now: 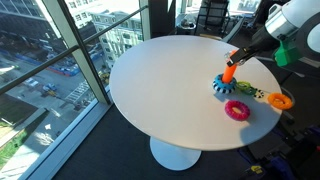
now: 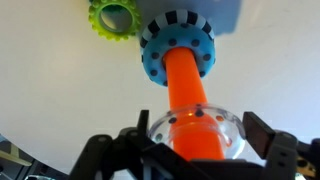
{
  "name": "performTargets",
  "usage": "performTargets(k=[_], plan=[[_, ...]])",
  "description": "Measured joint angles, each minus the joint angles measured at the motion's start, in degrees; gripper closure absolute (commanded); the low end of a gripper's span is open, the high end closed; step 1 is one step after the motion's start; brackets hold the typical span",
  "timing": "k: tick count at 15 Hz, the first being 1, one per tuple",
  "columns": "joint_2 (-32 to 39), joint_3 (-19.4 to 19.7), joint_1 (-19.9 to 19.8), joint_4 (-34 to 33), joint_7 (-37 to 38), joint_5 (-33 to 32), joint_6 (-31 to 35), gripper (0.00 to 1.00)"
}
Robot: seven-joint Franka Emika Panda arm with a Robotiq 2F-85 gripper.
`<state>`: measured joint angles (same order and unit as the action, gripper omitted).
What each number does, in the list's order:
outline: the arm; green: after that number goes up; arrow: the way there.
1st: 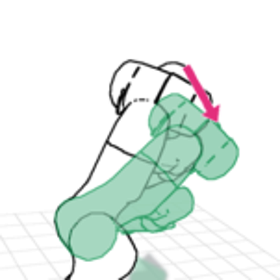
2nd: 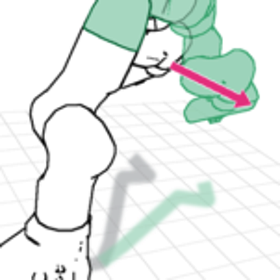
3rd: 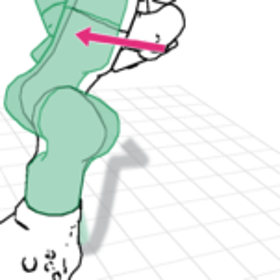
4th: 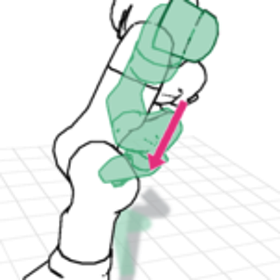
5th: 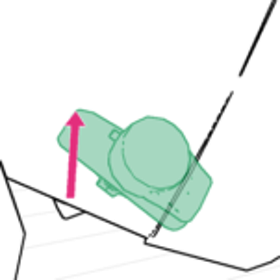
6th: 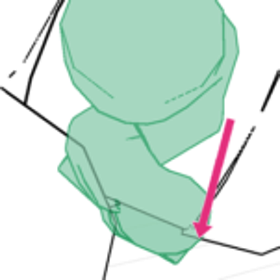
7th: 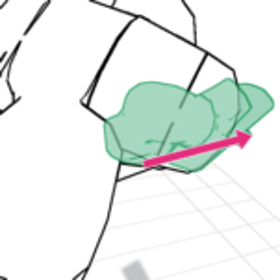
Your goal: Remove the circular object from the orange object
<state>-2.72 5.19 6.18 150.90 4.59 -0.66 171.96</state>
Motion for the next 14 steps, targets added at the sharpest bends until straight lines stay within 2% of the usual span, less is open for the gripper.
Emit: performTargets(k=[7, 11, 14], plan=[[-8.3, -3.5, -1.4, 0.1, -0.4, 1.6, -4.1, 0.33], [-11.2, -4.0, 1.3, 0.0, -3.1, 6.2, -6.9, 0.33], [-11.5, -3.4, 5.2, -0.4, -8.6, 12.8, -10.5, 0.33]])
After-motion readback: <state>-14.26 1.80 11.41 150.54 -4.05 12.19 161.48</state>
